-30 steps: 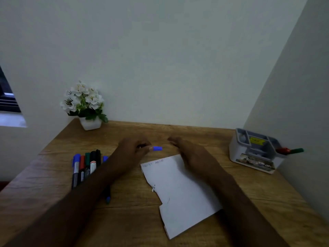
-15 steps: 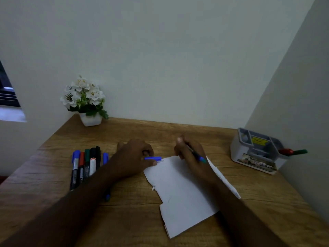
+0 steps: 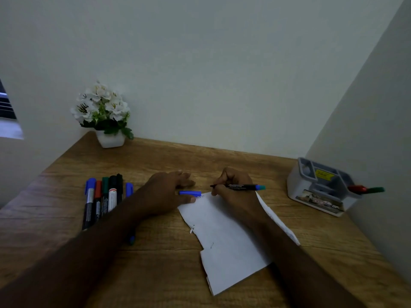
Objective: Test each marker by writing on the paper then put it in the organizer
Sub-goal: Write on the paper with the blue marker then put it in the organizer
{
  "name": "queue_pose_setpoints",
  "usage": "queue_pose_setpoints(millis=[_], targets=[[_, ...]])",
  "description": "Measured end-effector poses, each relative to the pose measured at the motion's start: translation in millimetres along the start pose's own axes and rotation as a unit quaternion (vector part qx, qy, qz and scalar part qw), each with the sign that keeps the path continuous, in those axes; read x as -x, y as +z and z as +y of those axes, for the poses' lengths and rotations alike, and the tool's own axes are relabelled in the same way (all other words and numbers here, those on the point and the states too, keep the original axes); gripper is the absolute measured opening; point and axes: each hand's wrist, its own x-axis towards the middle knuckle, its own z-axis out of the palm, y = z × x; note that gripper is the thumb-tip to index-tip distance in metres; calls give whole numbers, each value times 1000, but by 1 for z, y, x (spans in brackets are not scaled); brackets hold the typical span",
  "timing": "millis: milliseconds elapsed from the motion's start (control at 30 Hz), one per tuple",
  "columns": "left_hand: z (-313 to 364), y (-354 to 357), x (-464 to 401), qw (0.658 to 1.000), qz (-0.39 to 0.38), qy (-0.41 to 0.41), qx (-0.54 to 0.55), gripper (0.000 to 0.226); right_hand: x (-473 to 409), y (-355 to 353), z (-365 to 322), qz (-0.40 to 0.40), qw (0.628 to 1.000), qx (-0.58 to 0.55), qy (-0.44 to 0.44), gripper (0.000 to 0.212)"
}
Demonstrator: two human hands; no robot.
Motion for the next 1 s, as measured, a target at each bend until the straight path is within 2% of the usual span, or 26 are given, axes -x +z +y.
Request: queue_pose_setpoints(millis=[200, 300, 600, 1000], targets=[[-3, 0, 0, 1000, 4, 0, 21, 59, 2, 6, 2, 12, 999, -30, 35, 18], [-3, -1, 0, 1000, 1, -6, 28, 59, 1, 7, 2, 15, 998, -43, 33, 28], [-1, 1, -1, 1000, -16, -7, 13, 60, -3, 10, 10, 7, 999, -45, 19, 37], [-1, 0, -1, 1000, -26, -6, 4, 61, -3, 11, 9, 10, 999, -36, 10, 34]])
